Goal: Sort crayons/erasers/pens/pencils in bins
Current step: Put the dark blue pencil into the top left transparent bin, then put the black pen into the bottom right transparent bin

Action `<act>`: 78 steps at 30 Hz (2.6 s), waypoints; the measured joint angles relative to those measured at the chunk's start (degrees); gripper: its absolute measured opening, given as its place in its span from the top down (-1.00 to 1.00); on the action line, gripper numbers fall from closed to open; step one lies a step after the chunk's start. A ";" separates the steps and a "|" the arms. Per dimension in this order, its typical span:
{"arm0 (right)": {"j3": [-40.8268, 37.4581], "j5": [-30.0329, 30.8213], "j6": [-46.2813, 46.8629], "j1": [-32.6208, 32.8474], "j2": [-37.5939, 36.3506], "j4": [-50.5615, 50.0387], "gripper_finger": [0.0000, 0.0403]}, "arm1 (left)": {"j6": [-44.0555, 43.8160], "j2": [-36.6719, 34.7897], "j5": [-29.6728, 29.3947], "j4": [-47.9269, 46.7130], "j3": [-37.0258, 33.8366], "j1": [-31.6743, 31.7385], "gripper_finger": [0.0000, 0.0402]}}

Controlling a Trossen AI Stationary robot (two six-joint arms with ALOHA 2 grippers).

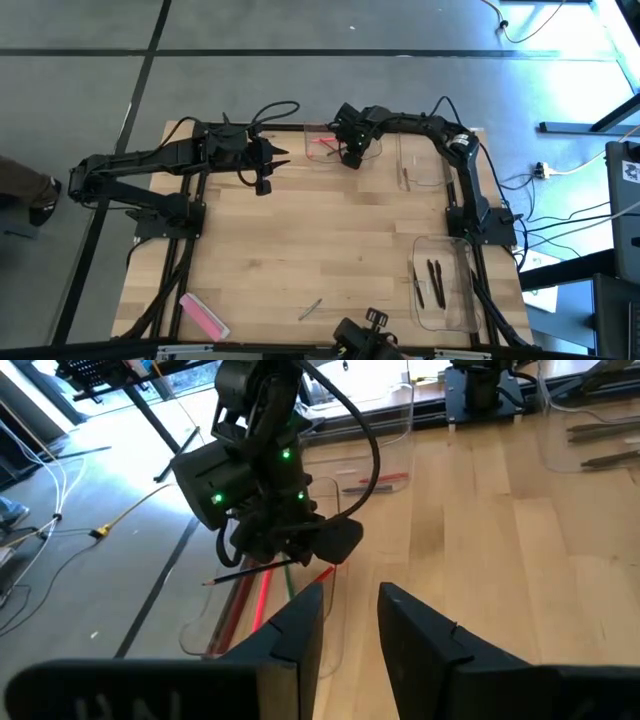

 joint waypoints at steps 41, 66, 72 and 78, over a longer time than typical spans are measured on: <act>8.66 3.08 -0.09 1.06 -7.15 -4.03 0.45 | -6.81 0.00 -0.03 -5.84 -0.02 8.83 0.55; 8.61 1.95 -1.49 19.67 -18.77 -4.78 0.45 | -8.04 24.21 4.74 -16.86 4.52 37.82 0.55; 8.61 1.85 -1.35 22.37 -19.15 -5.25 0.45 | -9.05 30.20 6.24 -18.16 4.59 40.11 0.55; 8.61 -0.65 -1.47 24.12 -20.52 -5.54 0.45 | -4.66 33.48 6.58 -18.04 4.59 40.26 0.55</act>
